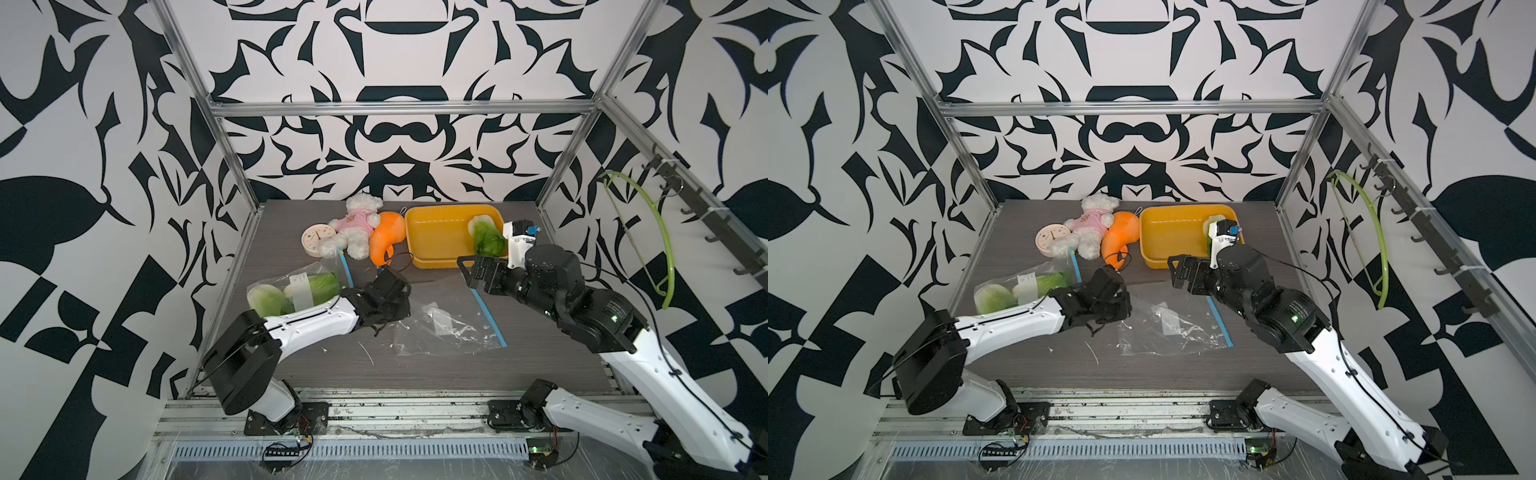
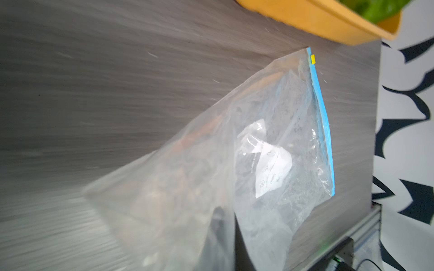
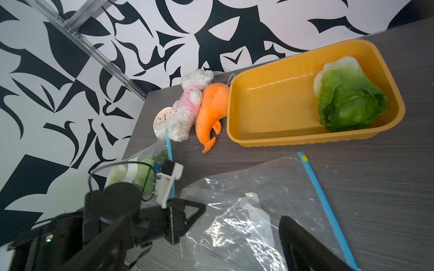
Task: Put the chinese cabbages into a zipper bag and zip it
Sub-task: Move the zipper food storage bag to the center of the board, then pick up the zipper food storage bag at the center of the board.
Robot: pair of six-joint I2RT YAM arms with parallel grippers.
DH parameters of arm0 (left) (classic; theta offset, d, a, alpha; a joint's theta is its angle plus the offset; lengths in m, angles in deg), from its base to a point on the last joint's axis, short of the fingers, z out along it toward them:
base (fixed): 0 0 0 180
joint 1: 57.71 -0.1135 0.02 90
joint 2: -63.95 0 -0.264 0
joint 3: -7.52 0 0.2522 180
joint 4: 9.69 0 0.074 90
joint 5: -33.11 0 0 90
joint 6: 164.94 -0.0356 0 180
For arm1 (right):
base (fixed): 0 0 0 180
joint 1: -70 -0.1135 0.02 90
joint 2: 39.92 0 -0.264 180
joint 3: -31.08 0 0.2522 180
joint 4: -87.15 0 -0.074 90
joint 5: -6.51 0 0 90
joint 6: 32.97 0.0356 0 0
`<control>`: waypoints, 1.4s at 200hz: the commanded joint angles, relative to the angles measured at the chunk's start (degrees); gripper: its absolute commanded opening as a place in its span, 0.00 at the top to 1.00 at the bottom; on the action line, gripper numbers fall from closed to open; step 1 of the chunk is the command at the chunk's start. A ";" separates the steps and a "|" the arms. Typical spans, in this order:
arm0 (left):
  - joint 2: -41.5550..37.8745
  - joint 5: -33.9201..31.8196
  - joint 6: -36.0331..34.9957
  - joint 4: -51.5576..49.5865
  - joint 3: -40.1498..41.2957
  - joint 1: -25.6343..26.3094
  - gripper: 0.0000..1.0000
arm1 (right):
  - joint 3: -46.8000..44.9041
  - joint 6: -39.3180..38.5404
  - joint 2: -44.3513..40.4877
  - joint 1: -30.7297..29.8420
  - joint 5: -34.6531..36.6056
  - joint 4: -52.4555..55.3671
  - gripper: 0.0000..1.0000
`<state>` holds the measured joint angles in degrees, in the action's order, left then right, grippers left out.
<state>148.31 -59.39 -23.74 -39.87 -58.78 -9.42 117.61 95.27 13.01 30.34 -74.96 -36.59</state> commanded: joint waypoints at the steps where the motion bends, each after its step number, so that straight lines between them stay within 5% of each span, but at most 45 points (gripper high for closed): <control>1: -3.06 3.11 -10.03 -10.54 2.18 -4.48 0.88 | -0.44 0.26 -1.24 0.26 0.65 -2.16 0.01; 33: -4.46 2.61 -14.14 -16.29 -0.23 -8.59 0.48 | -4.07 -3.68 -1.41 0.50 0.65 -2.18 0.01; 60: -8.42 -3.51 -12.96 -21.83 -4.39 -8.48 0.35 | -7.60 -5.40 -2.01 2.63 -0.07 -2.07 0.01; 98: -14.67 -13.08 -5.15 -24.00 -8.23 -0.73 0.34 | -14.12 -5.21 -2.48 9.21 -4.98 -2.98 0.01; 135: -10.91 -11.27 1.02 -12.59 -5.73 5.56 0.40 | -20.33 -6.01 1.28 15.23 -11.61 -6.26 0.02; 186: -2.97 -8.03 1.55 -1.18 0.32 4.45 0.51 | -28.58 -5.35 8.24 23.63 -23.40 -16.98 0.11; 280: 0.89 1.72 0.88 10.75 12.34 -4.26 0.54 | -33.24 -5.95 13.17 32.78 -31.43 -22.03 0.26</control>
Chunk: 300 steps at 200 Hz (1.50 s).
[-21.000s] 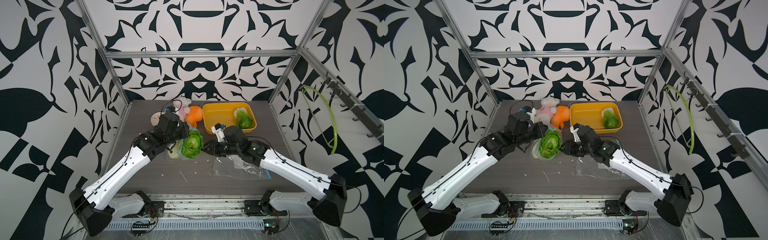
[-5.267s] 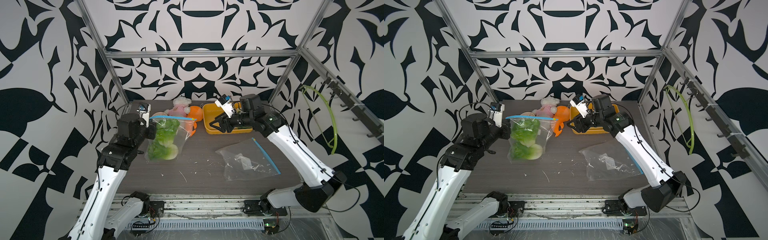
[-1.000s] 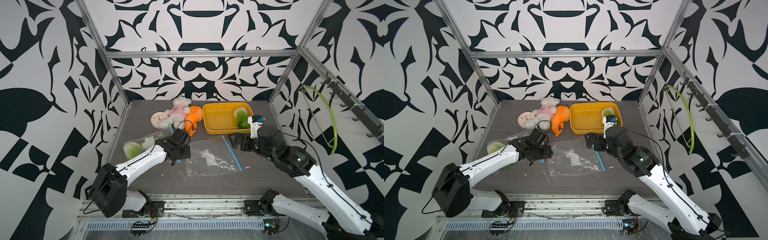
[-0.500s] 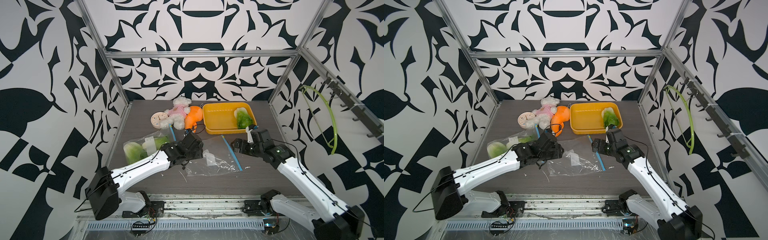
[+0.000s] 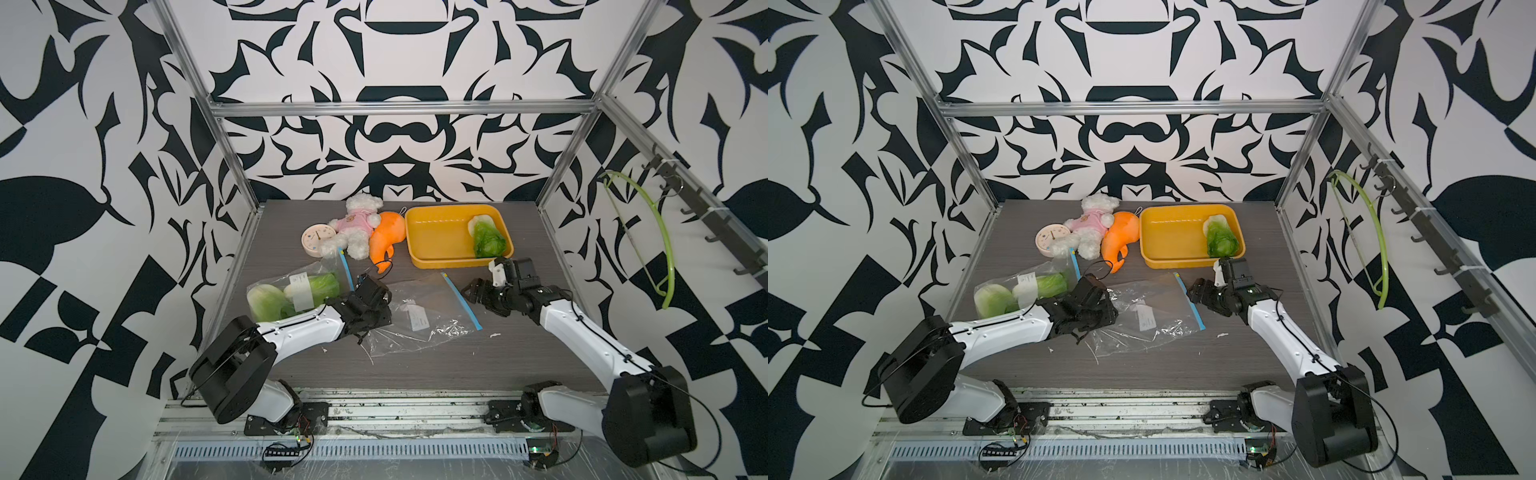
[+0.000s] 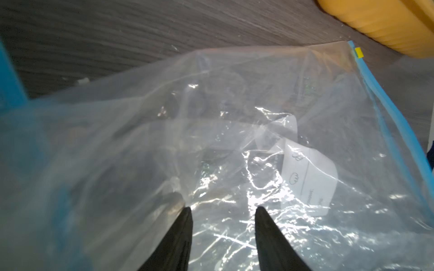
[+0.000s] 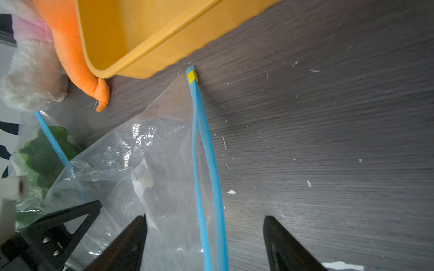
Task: Put the chinese cabbages into a zipper bag and zip it
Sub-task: Pick up the zipper food storage bag at the center of the board.
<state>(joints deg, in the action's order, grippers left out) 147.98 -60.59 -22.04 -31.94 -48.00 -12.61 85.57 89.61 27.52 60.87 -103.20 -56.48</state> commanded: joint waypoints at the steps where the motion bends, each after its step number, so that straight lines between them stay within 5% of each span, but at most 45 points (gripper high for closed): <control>1: 1.22 2.92 -0.86 2.89 1.56 -1.07 0.54 | -1.20 -0.29 -1.34 2.24 -3.19 -2.14 0.26; 51: 1.29 3.27 -1.41 3.91 3.17 -1.05 0.54 | -2.28 -0.57 1.88 5.51 -5.93 -1.54 0.39; 175: 1.09 2.53 -1.05 3.27 3.32 -1.07 0.52 | -0.83 0.20 13.23 5.52 -18.98 -6.03 0.50; 300: -0.03 2.03 -0.63 2.70 3.49 -1.07 0.48 | -2.84 2.01 12.15 4.60 -25.47 -9.53 0.97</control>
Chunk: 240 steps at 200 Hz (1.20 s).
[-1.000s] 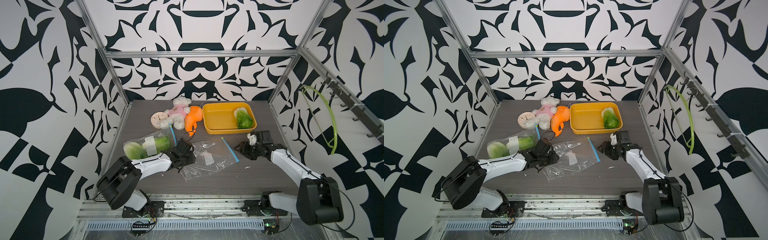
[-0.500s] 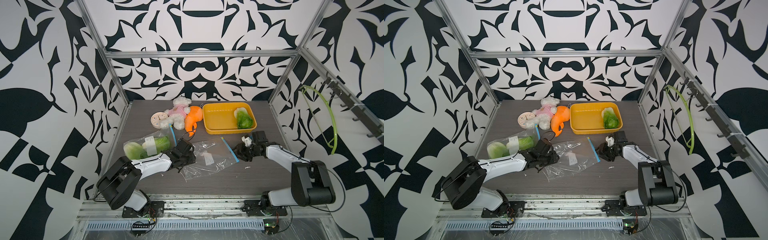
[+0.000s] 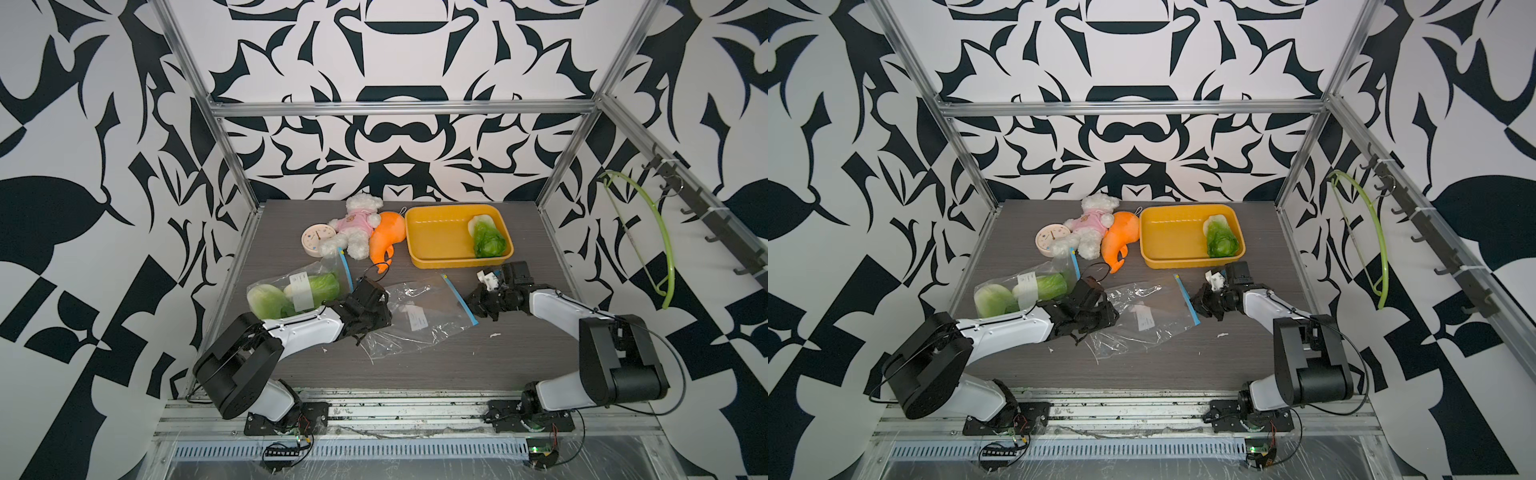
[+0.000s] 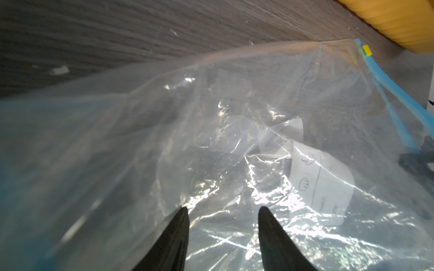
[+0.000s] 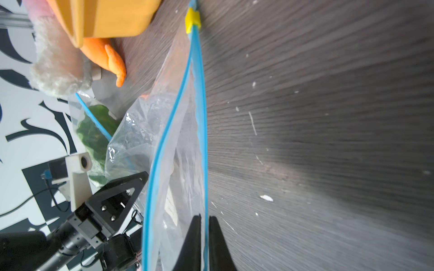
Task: Put the chinese cabbages into a zipper bag and zip it
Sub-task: Pick up the zipper food storage bag at the center of the board.
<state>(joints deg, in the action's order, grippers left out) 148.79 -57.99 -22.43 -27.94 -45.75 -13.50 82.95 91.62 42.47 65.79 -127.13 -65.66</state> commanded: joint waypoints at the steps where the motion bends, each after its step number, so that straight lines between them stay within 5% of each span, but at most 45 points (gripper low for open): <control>1: -0.87 -0.57 -0.23 -1.30 1.21 -0.17 0.48 | -0.22 0.07 -2.91 -0.30 -1.54 -0.34 0.98; 109: -13.80 -1.58 -0.28 -9.64 -2.13 -0.17 0.40 | 1.27 1.60 -23.26 -0.80 2.00 11.59 1.00; 172: -21.74 -6.11 -4.02 -22.34 -16.48 -0.17 0.33 | 17.94 0.92 -31.59 -1.61 9.67 23.11 1.00; 240: -16.19 -8.57 -5.67 -27.02 -36.39 4.31 0.30 | 37.58 -2.81 -24.37 -18.92 33.14 27.52 1.00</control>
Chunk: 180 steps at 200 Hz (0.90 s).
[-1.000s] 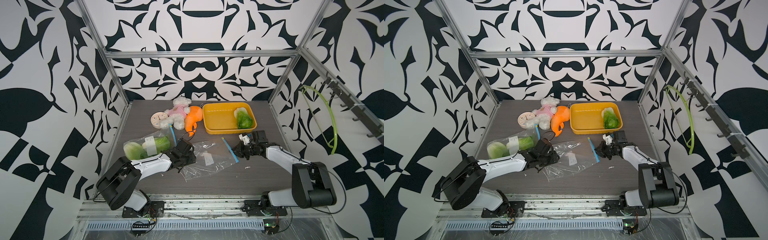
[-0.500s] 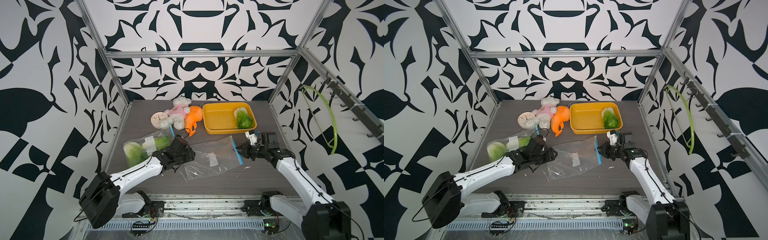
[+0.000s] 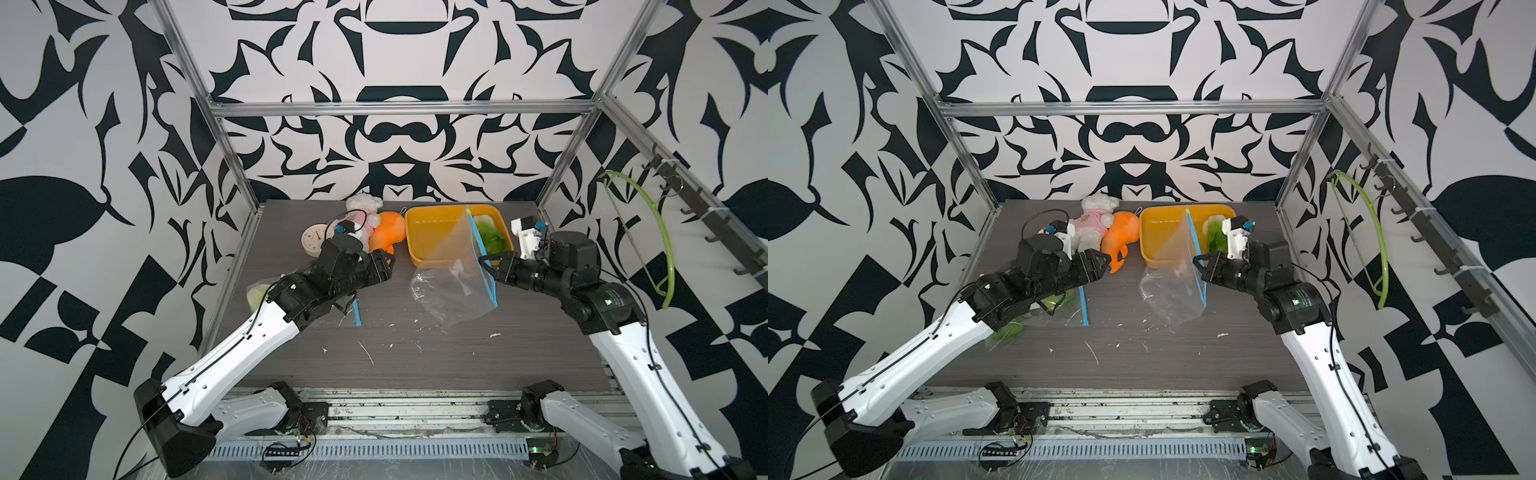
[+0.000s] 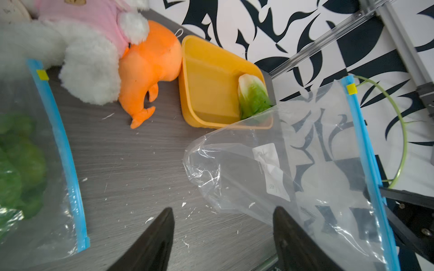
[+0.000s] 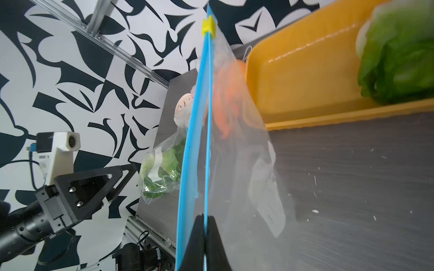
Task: Put the chinese cabbages into a zipper bag and zip it
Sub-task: Pick up the zipper food storage bag at the center of the board, then open the zipper of the food storage bag.
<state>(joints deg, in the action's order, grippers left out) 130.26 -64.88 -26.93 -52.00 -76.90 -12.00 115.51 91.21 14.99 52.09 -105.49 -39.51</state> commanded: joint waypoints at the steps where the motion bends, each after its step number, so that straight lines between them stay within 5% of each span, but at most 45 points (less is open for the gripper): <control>1: 2.43 -1.86 -1.16 -3.06 -5.48 2.98 0.30 | 5.18 -2.46 3.18 -5.47 11.78 1.43 1.00; 64: 9.03 -4.66 -0.38 1.15 -14.43 12.05 0.27 | 8.98 -1.63 8.51 -16.79 22.04 -1.56 1.00; 180: 18.48 -4.25 1.06 2.23 -17.98 9.93 0.38 | 7.13 -0.05 12.21 -22.44 23.25 -7.10 1.00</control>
<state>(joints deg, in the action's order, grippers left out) 148.05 -68.70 -26.28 -50.34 -93.51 -0.85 122.07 91.47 27.32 31.02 -83.26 -43.14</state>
